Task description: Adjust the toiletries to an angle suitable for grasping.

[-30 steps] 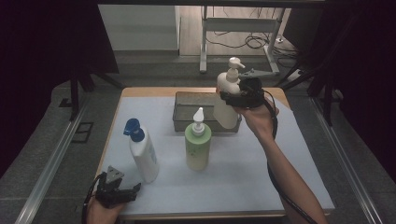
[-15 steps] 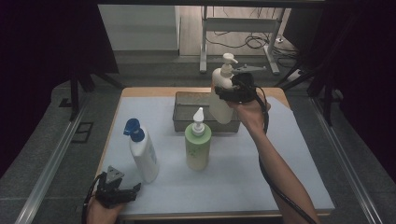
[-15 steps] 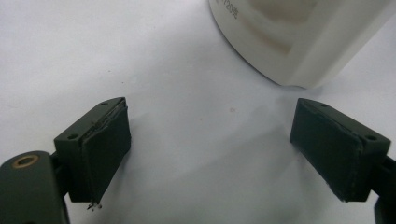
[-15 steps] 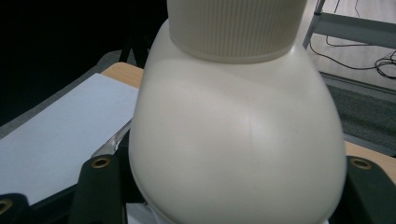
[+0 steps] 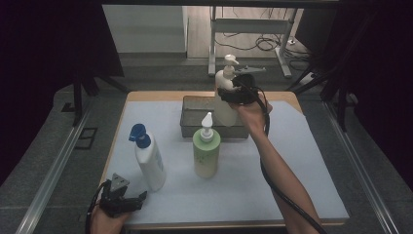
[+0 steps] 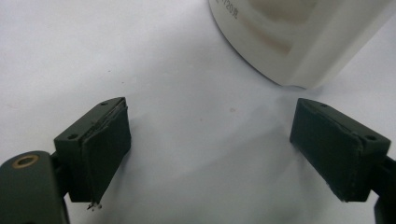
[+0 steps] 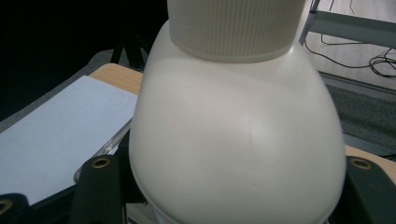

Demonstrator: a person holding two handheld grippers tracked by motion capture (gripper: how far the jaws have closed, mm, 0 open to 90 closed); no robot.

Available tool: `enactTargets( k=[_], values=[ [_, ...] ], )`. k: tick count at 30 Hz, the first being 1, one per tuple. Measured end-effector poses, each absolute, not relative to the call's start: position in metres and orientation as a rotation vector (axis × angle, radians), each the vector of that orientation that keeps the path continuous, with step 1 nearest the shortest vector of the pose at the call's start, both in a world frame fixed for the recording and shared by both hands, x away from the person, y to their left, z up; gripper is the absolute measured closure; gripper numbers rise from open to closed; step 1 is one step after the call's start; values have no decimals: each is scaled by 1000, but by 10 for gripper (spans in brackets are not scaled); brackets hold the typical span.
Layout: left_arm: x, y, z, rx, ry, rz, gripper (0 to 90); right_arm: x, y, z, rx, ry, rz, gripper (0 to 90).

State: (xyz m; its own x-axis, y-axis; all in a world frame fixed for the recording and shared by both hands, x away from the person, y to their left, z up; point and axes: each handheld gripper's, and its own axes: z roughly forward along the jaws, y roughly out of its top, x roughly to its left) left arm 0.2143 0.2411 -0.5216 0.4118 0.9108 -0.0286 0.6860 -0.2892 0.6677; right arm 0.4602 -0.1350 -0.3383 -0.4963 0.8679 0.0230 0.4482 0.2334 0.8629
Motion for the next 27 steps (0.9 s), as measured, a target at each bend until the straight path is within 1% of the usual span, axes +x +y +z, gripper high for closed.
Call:
enactTargets(
  k=[12, 20, 27],
  values=[
    [214, 241, -522, 2067, 1349, 483, 120, 476, -120, -350, 1199, 2041, 1188, 369],
    [214, 241, -522, 2069, 1348, 485, 120, 482, -120, -367, 1212, 2049, 1173, 369],
    [214, 241, -522, 2068, 1348, 485, 120, 482, -121, -374, 1216, 2055, 1167, 369]
  ],
)
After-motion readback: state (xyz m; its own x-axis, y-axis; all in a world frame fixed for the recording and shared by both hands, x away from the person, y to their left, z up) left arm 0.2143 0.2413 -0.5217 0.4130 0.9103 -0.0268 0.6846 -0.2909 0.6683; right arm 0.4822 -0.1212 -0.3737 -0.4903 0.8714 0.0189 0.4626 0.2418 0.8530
